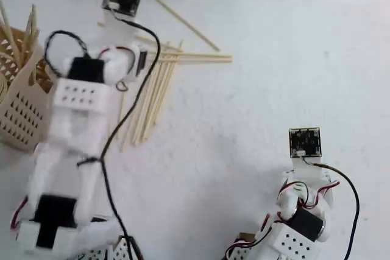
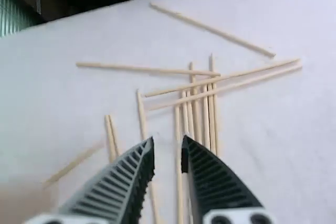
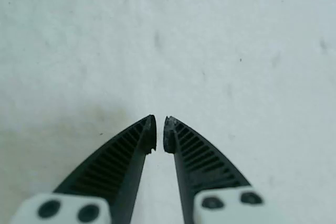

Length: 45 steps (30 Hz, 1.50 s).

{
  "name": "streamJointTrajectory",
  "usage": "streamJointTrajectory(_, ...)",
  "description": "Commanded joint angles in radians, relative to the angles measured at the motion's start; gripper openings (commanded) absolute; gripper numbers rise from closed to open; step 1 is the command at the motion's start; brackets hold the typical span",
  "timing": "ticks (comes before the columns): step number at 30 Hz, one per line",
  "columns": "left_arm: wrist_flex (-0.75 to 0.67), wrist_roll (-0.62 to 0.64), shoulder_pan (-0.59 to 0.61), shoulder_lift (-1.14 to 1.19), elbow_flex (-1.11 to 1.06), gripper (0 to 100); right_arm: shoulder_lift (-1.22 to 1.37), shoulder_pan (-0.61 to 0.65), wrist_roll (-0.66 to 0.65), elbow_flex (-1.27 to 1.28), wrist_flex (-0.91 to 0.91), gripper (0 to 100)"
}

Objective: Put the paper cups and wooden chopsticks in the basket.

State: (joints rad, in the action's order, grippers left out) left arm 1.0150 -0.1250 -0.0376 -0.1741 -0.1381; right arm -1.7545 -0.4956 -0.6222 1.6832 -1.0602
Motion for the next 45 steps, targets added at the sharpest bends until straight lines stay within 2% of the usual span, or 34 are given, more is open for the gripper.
streamJointTrajectory(1,-0.327,0.044,0.021,0.213,-0.084,10,-0.001,-0.010,0.002,0.009,0.002,4.5)
streamJointTrajectory(5,-0.434,0.046,0.015,0.335,-0.005,10,-0.001,-0.010,0.002,0.009,0.002,4.5)
streamJointTrajectory(11,-0.756,0.038,0.010,0.559,0.195,10,-0.001,-0.010,0.002,0.009,0.002,4.5)
streamJointTrajectory(16,-0.924,0.017,0.019,0.829,0.379,10,-0.001,-0.010,0.002,0.009,0.002,4.5)
streamJointTrajectory(17,-0.888,-0.029,0.019,0.878,0.450,10,-0.001,-0.010,0.002,0.009,0.002,4.5)
streamJointTrajectory(19,-0.730,-0.118,0.015,0.990,0.640,10,-0.001,-0.010,0.002,0.009,0.002,4.5)
streamJointTrajectory(25,-0.269,-0.167,-0.021,1.366,1.326,10,-0.001,-0.010,0.002,0.009,0.002,4.5)
streamJointTrajectory(28,-0.130,-0.172,-0.021,1.532,1.640,10,-0.001,-0.010,0.002,0.009,0.002,4.5)
streamJointTrajectory(30,-0.100,-0.173,-0.019,1.626,1.788,10,-0.001,-0.010,0.002,0.009,0.002,4.5)
streamJointTrajectory(32,-0.106,-0.173,-0.016,1.679,1.807,10,-0.001,-0.010,0.002,0.009,0.002,4.5)
streamJointTrajectory(38,-0.097,-0.175,-0.012,1.672,1.688,10,-0.001,-0.010,0.002,0.009,0.002,4.5)
streamJointTrajectory(45,0.086,-0.173,-0.016,1.661,1.679,10,-0.001,-0.010,0.002,0.009,0.002,4.5)
